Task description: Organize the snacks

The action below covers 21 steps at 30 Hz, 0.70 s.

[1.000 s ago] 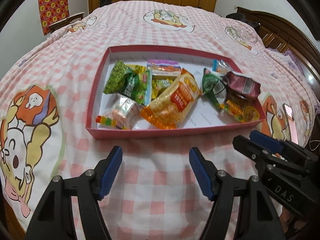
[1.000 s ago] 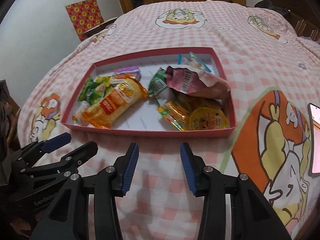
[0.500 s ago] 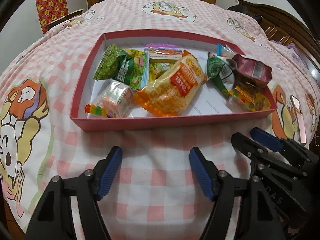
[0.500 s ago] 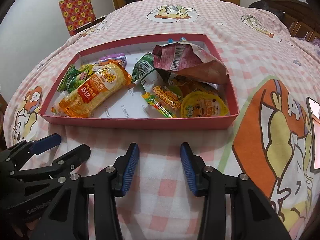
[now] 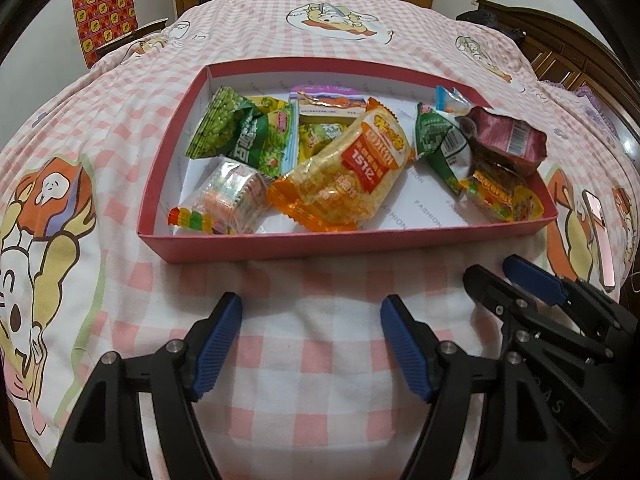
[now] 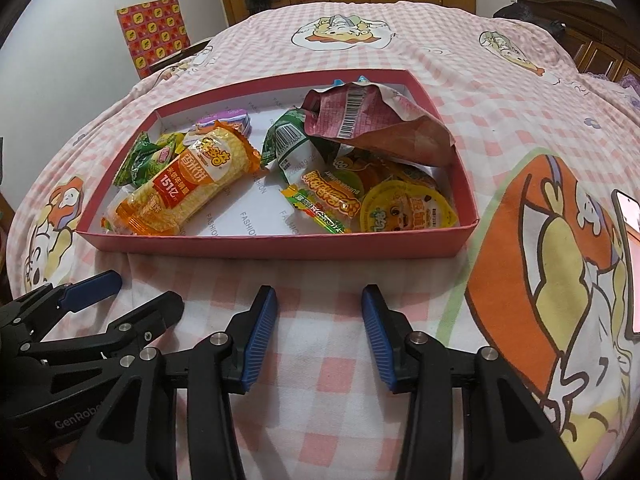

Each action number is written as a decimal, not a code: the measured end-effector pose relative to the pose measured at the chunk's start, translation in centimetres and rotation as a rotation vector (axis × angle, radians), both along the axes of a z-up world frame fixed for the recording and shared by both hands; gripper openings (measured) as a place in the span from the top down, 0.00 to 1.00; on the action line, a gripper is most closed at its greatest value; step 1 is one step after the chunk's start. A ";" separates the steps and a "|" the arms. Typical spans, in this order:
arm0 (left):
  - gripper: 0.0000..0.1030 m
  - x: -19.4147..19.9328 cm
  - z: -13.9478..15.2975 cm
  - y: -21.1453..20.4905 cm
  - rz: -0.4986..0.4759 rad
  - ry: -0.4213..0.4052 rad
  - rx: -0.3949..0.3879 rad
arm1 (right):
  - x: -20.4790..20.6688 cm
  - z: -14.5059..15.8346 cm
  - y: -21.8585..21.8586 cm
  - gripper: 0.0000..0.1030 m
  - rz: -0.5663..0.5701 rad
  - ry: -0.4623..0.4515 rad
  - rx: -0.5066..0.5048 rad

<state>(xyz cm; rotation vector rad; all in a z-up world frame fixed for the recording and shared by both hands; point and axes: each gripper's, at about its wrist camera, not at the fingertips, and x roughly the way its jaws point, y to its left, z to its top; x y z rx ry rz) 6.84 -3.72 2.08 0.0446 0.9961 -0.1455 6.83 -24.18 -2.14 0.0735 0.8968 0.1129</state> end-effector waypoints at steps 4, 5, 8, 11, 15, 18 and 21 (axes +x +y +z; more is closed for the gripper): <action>0.26 0.1 -0.1 0.1 -0.002 -0.006 0.002 | 0.0 0.0 0.0 0.56 0.000 0.000 -0.001; 0.26 0.1 -0.1 0.2 -0.002 -0.007 0.002 | 0.0 0.0 0.0 0.56 0.000 0.000 -0.003; 0.26 0.0 -0.1 0.2 -0.002 -0.007 0.002 | 0.0 0.0 0.0 0.56 0.000 0.000 -0.004; 0.26 0.0 -0.1 0.2 -0.002 -0.006 0.002 | 0.0 0.0 0.0 0.56 0.000 -0.001 -0.005; 0.26 0.1 -0.3 0.3 -0.001 0.001 0.000 | 0.0 0.0 0.0 0.56 0.002 -0.002 -0.008; 0.26 0.1 -0.3 0.3 -0.001 0.001 0.000 | 0.0 0.0 0.0 0.56 0.001 -0.002 -0.007; 0.26 0.1 -0.3 0.3 -0.001 0.001 0.001 | 0.0 0.0 0.0 0.56 0.001 -0.002 -0.008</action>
